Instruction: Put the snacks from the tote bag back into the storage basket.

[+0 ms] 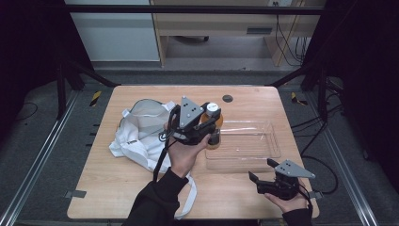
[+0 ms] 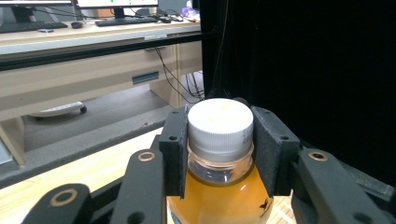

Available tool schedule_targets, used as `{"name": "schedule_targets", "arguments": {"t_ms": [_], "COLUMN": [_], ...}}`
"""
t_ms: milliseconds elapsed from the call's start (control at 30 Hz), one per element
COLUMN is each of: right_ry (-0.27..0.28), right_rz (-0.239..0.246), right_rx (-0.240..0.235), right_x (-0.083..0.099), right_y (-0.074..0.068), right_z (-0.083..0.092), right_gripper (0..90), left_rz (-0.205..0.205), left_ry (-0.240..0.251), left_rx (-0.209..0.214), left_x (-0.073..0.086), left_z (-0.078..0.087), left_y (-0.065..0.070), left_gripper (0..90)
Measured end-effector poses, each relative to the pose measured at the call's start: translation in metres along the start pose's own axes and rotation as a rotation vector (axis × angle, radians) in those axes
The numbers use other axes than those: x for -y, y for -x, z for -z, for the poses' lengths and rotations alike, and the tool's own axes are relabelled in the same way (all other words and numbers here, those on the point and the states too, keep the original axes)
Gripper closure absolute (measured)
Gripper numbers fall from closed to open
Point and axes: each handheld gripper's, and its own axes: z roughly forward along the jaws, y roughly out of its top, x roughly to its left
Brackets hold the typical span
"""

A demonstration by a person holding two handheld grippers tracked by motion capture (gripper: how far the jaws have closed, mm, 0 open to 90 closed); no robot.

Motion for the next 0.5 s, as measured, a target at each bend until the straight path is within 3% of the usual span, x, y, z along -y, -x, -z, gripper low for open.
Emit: {"name": "schedule_targets", "arguments": {"t_ms": [500], "right_ry": [0.004], "right_rz": [-0.003], "right_rx": [-0.002], "right_x": [0.002], "right_y": [0.000], "right_z": [0.003], "right_gripper": [15.2], "left_rz": [0.003], "left_ry": [-0.024], "left_rx": [0.026], "left_x": [0.015], "left_z": [-0.018], "left_y": [0.010], "left_gripper": [59.1]}}
